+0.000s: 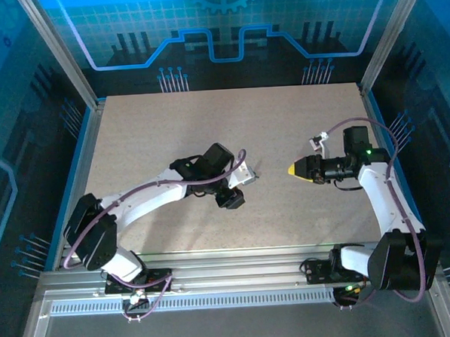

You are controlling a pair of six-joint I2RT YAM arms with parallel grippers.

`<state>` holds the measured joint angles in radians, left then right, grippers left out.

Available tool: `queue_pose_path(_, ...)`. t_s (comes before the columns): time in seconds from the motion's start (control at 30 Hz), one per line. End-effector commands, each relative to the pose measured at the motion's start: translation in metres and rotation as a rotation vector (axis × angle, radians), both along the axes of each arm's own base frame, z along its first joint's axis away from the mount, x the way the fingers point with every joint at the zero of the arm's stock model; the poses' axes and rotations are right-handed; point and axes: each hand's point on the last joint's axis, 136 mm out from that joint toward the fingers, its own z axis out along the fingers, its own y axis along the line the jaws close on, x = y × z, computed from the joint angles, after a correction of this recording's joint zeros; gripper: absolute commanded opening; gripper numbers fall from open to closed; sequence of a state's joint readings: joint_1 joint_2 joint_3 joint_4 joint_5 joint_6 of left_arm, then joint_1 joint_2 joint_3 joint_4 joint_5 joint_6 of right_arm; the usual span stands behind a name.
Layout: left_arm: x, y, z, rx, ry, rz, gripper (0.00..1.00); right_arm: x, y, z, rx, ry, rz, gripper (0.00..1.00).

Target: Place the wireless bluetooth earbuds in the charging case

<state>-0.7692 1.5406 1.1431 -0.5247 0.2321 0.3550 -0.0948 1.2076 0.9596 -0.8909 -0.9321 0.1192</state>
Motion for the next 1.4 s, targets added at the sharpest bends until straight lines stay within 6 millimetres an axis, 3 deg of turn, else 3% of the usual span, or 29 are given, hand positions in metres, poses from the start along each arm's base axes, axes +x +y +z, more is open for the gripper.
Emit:
queue_pose_path(0.0, -0.004, -0.013, 0.023, -0.114, -0.089, -0.119, 0.31, -0.007, 0.013, 0.005, 0.077, 0.113, 0.030, 0.46)
queue_pose_path(0.4, -0.007, -0.017, 0.034, -0.115, -0.223, -0.219, 0.31, -0.016, 0.070, 0.001, 0.027, 0.170, 0.209, 0.50)
queue_pose_path(0.6, -0.006, -0.022, 0.038, -0.125, -0.239, -0.220, 0.32, -0.015, 0.080, -0.016, -0.022, 0.190, 0.226, 0.48)
queue_pose_path(1.37, -0.002, -0.027, 0.042, -0.134, -0.263, -0.195, 0.31, -0.022, 0.125, -0.042, -0.073, 0.230, 0.278, 0.45)
